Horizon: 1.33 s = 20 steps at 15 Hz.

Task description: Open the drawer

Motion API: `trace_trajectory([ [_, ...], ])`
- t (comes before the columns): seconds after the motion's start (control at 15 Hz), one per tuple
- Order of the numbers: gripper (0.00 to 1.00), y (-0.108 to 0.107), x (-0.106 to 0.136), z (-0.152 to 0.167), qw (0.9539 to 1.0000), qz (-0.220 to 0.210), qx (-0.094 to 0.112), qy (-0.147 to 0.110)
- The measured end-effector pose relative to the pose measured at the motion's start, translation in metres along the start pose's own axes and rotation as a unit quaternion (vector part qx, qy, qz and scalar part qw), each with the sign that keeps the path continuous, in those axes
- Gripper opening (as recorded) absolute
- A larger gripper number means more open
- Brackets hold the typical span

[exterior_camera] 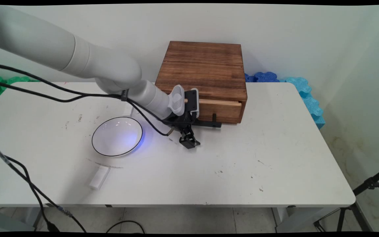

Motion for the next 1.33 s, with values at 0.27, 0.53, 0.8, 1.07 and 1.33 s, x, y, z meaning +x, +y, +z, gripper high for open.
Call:
trace_trajectory([
  [0.27, 1.00, 0.010, 0.002, -0.004, 1.0000, 0.001, -0.007, 0.001],
  [0.53, 1.00, 0.023, 0.002, -0.009, 0.9999, 0.004, -0.015, 0.002],
  [0.8, 1.00, 0.035, 0.000, -0.014, 0.9997, 0.006, -0.022, 0.002],
  [1.07, 1.00, 0.049, -0.002, -0.020, 0.9995, 0.008, -0.030, 0.004],
  [1.33, 1.00, 0.060, -0.003, -0.024, 0.9993, 0.008, -0.035, 0.004],
])
